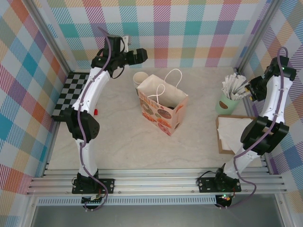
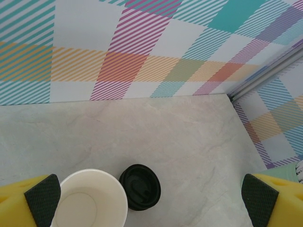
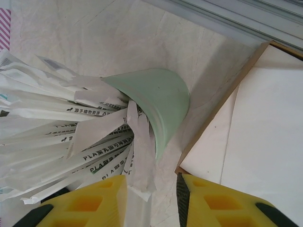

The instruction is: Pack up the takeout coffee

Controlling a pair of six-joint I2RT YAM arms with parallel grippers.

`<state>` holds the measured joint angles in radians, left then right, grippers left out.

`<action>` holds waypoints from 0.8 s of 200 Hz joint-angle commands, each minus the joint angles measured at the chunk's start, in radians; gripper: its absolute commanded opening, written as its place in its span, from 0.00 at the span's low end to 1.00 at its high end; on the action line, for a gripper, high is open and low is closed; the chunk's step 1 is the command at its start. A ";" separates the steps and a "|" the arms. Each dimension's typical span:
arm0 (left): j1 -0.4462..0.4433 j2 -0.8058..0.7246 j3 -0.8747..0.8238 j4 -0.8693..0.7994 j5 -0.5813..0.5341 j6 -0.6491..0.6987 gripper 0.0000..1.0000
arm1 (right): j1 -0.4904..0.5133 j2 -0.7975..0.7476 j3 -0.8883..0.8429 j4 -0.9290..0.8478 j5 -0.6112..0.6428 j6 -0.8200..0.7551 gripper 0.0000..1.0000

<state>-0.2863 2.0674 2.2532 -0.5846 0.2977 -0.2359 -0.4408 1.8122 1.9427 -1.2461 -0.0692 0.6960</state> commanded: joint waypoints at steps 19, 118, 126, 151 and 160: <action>-0.013 0.001 0.032 -0.024 0.000 0.041 1.00 | 0.000 0.024 -0.005 0.052 -0.011 -0.014 0.27; -0.013 0.015 0.033 -0.024 0.008 0.041 1.00 | -0.001 -0.052 -0.035 0.074 0.019 -0.027 0.16; -0.013 0.015 0.033 -0.023 0.011 0.041 1.00 | -0.001 -0.059 -0.038 0.073 0.020 -0.028 0.18; -0.013 0.017 0.035 -0.021 0.014 0.041 1.00 | 0.001 -0.084 -0.055 0.082 0.027 -0.020 0.19; -0.014 0.017 0.036 -0.023 0.015 0.041 1.00 | 0.000 -0.094 -0.065 0.096 0.017 -0.018 0.20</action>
<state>-0.2863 2.0716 2.2581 -0.6014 0.2974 -0.2085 -0.4408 1.7744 1.9007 -1.1763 -0.0589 0.6876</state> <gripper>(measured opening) 0.997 0.195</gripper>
